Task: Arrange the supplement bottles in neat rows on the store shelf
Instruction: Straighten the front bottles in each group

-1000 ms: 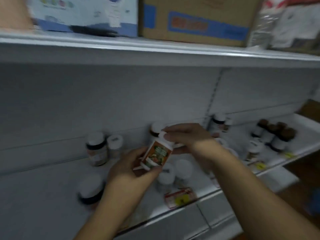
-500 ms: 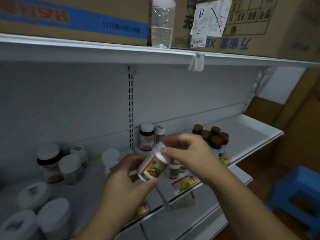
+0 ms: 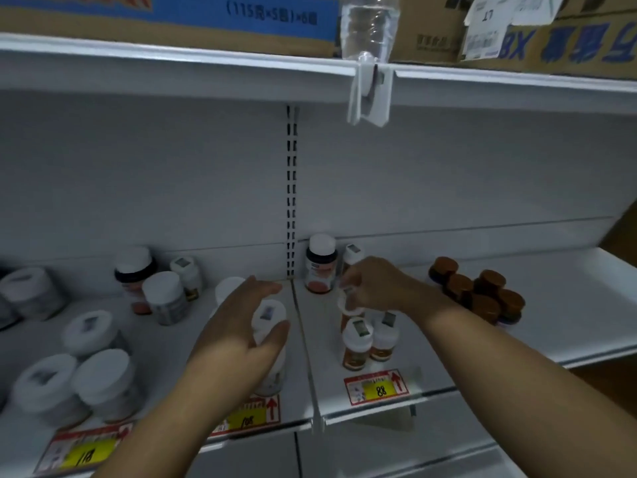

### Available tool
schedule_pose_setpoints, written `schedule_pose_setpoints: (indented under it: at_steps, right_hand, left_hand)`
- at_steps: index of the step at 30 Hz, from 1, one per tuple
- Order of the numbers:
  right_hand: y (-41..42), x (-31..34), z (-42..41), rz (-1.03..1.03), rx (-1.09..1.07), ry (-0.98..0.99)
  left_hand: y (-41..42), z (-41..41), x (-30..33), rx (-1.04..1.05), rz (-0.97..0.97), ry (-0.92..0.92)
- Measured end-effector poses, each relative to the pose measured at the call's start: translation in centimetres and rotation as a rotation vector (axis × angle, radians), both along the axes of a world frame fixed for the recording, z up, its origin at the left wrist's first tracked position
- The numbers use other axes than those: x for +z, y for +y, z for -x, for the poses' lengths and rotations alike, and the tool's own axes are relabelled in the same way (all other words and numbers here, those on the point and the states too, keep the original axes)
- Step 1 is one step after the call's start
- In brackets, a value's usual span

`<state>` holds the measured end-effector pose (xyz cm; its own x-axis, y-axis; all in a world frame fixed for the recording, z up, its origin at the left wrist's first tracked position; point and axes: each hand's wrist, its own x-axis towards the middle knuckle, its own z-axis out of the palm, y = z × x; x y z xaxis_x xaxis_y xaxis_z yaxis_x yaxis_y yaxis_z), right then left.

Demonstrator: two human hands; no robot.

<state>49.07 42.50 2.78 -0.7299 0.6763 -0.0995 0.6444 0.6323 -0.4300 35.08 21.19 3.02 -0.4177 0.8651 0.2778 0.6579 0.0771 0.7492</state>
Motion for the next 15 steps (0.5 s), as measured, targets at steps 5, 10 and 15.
schedule_pose_setpoints:
  at_steps: [5, 10, 15]
  right_hand:
    - [0.7, -0.7, -0.2, 0.060, 0.028, -0.098]
    - [1.0, -0.6, -0.1, 0.021, -0.004, -0.169]
    - [1.7, 0.1, 3.7, -0.118, -0.100, 0.227]
  left_hand:
    - [0.6, 1.2, 0.0, -0.045, 0.017, -0.011]
    - [1.3, 2.1, 0.3, -0.142, 0.001, -0.014]
    - [1.8, 2.6, 0.0, -0.140, 0.043, -0.026]
